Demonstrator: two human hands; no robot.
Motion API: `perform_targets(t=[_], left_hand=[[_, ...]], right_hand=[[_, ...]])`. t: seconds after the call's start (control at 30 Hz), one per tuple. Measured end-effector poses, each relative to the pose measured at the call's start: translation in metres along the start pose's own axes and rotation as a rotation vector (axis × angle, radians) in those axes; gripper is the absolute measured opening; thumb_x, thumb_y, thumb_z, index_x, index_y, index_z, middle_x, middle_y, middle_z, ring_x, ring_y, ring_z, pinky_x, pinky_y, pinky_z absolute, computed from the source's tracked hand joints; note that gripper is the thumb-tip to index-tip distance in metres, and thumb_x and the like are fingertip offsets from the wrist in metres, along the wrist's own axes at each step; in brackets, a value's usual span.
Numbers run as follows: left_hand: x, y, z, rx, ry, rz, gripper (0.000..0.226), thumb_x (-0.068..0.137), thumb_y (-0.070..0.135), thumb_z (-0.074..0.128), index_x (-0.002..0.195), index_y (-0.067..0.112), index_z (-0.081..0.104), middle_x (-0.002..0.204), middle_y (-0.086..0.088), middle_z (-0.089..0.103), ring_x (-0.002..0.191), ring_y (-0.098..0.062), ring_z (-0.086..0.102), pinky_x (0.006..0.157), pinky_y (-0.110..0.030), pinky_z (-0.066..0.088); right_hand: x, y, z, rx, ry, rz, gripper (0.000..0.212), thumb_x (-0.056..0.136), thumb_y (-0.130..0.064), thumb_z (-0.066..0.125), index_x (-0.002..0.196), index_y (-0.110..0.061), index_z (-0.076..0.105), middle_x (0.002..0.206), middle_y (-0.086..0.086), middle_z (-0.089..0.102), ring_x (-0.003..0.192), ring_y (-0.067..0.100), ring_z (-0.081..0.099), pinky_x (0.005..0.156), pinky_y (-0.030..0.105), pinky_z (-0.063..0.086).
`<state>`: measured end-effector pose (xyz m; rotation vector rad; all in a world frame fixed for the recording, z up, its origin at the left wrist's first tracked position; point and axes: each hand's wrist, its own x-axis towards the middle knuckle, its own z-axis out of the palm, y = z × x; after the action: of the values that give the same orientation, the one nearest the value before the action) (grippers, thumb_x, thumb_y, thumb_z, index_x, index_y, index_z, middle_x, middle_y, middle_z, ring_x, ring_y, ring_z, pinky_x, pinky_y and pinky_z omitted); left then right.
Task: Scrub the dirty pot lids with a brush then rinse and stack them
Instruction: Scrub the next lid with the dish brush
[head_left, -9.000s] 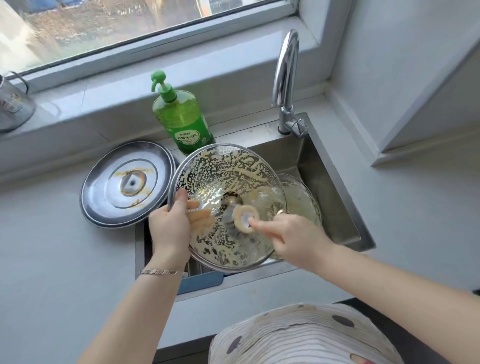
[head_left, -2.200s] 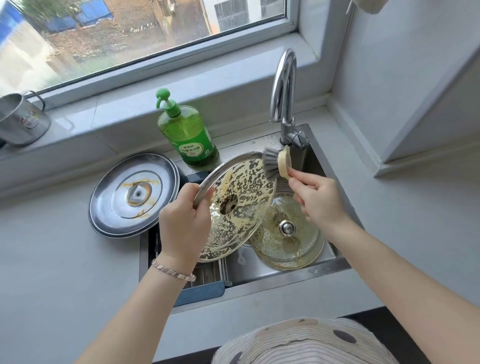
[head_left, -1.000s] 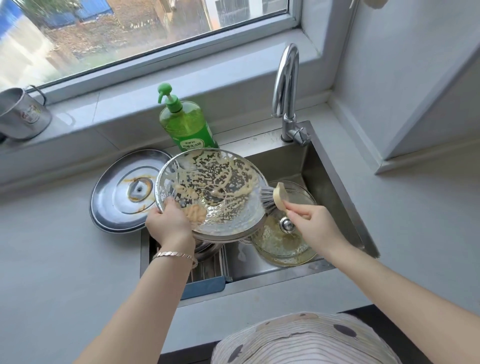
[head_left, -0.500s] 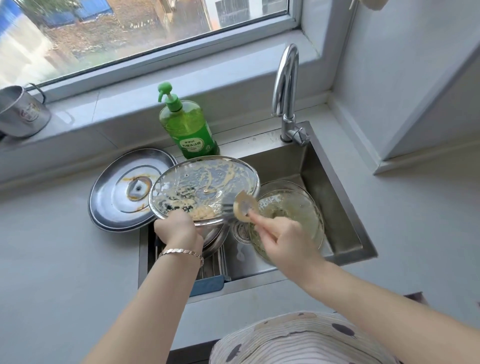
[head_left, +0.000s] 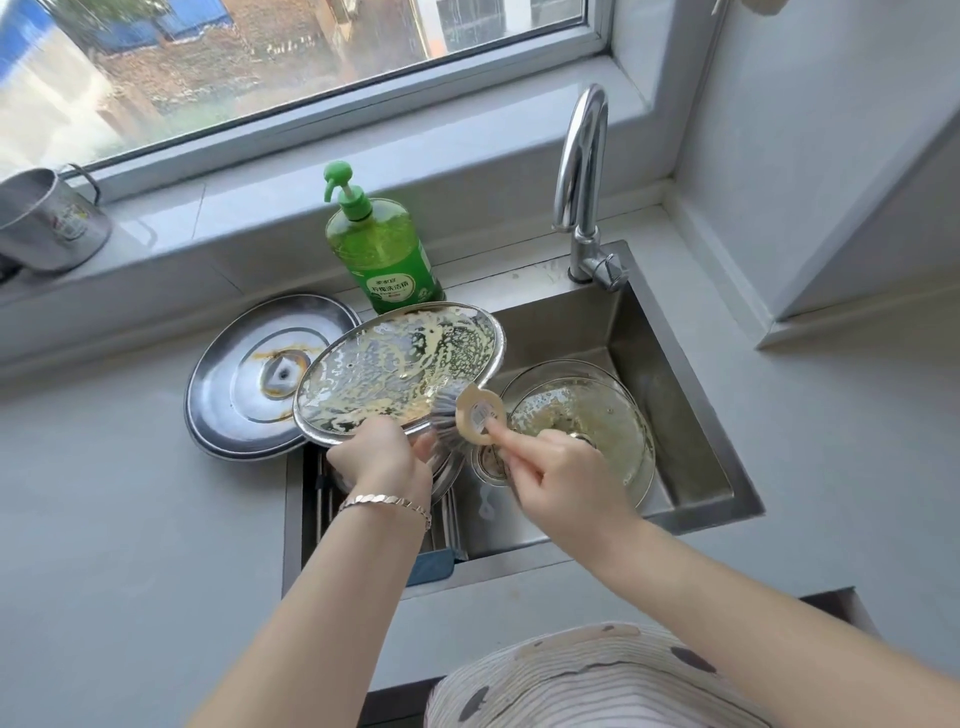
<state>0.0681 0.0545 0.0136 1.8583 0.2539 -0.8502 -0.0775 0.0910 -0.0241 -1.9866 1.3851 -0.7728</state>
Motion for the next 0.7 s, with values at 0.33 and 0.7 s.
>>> perform_targets(t=[0.33, 0.7], left_hand=[[-0.009, 0.001, 0.000, -0.162, -0.074, 0.059, 0.038, 0.088, -0.009, 0.043, 0.122, 0.009, 0.041, 0.116, -0.013, 0.048, 0.072, -0.026, 0.064, 0.051, -0.039, 0.059], [0.007, -0.010, 0.000, 0.147, -0.212, 0.298, 0.035, 0.085, -0.006, 0.054, 0.113, 0.012, 0.045, 0.107, -0.009, 0.058, 0.088, -0.027, 0.064, 0.060, -0.037, 0.057]], right_hand=[[0.017, 0.016, -0.016, -0.104, -0.018, 0.154, 0.038, 0.097, -0.026, 0.044, 0.131, -0.040, 0.050, 0.070, 0.000, 0.045, 0.070, 0.029, 0.053, 0.060, 0.035, 0.042], [0.020, 0.095, -0.051, 0.033, -0.051, 0.556, 0.032, 0.096, -0.024, 0.048, 0.127, -0.026, 0.058, 0.118, 0.002, 0.066, 0.100, 0.022, 0.060, 0.075, 0.025, 0.043]])
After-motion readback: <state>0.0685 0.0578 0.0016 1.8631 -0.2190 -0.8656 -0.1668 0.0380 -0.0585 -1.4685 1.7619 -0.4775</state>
